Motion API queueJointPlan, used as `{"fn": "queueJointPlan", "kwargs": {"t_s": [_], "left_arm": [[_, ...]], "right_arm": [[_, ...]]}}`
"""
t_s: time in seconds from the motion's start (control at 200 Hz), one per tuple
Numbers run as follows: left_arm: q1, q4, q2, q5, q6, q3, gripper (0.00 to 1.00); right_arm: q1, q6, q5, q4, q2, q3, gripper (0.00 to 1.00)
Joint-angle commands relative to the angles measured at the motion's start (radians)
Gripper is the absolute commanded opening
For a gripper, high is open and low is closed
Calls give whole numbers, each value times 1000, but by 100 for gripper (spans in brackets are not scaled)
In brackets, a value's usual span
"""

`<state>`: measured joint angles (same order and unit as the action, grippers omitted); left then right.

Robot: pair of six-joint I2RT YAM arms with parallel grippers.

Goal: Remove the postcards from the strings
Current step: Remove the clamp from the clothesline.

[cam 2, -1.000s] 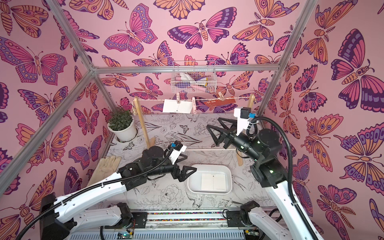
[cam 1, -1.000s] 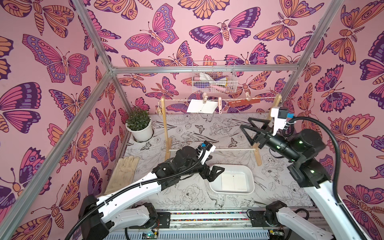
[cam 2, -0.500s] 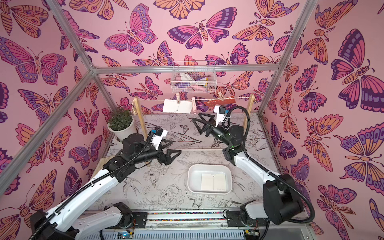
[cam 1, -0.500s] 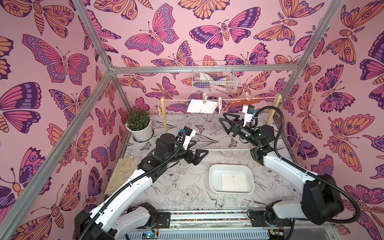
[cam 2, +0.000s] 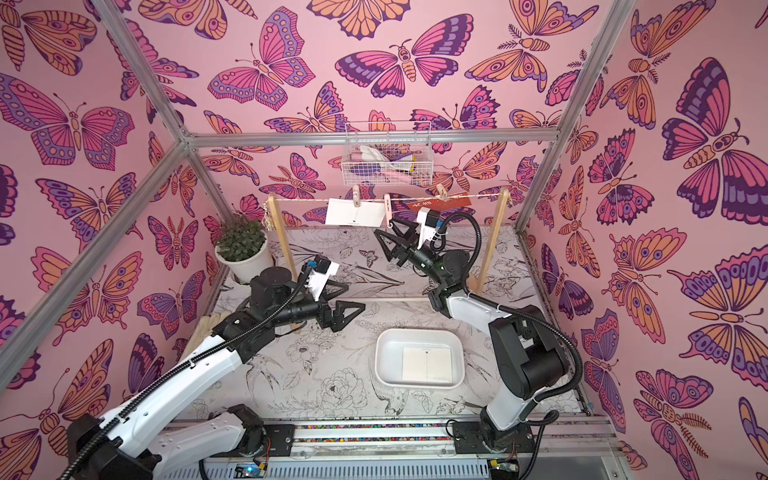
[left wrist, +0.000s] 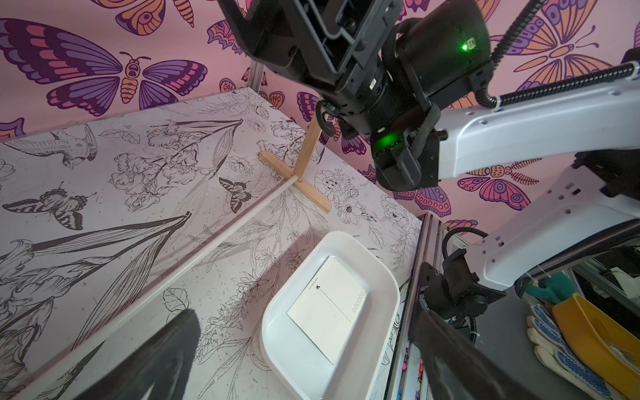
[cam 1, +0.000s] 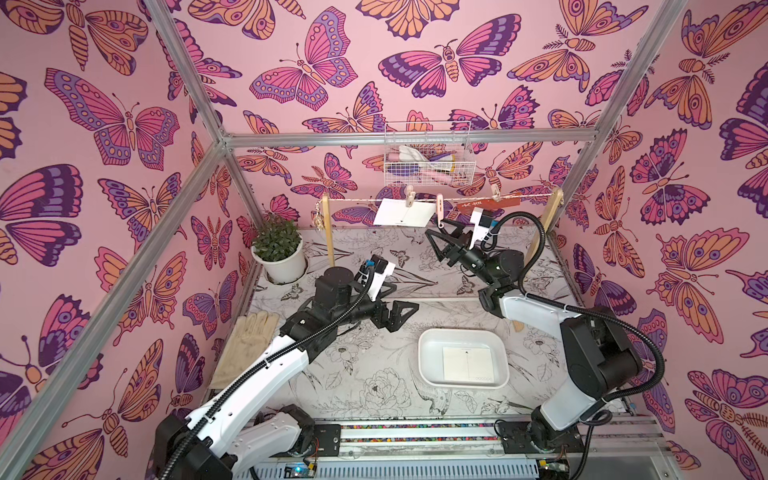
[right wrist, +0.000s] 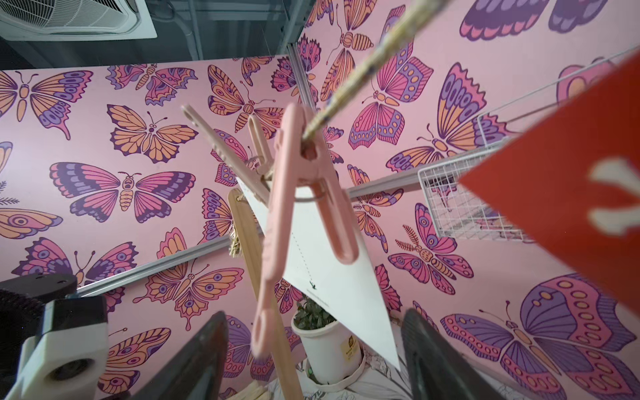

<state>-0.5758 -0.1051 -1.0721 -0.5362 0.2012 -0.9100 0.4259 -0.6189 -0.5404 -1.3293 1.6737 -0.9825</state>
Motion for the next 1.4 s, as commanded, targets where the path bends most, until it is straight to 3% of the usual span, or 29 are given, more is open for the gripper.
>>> {"fn": "queueJointPlan", "kwargs": {"t_s": [0.0, 0.295, 0.606, 0.982, 1.137, 1.397], "left_arm": [[6, 10, 0, -21, -11, 20, 100], [6, 11, 1, -22, -5, 21, 100], [6, 8, 3, -15, -12, 25, 100], [5, 7, 2, -12, -12, 28, 100], [6, 9, 1, -8, -14, 30, 100], [6, 9, -3, -5, -15, 31, 100]], "right_arm": [[4, 54, 25, -99, -28, -30, 79], [1, 53, 41, -98, -26, -79, 79], [1, -9, 1, -99, 13, -166, 66], [2, -27, 16, -97, 60, -181, 70], [2, -29, 14, -99, 60, -186, 62], [1, -12, 20, -97, 26, -152, 57]]}}
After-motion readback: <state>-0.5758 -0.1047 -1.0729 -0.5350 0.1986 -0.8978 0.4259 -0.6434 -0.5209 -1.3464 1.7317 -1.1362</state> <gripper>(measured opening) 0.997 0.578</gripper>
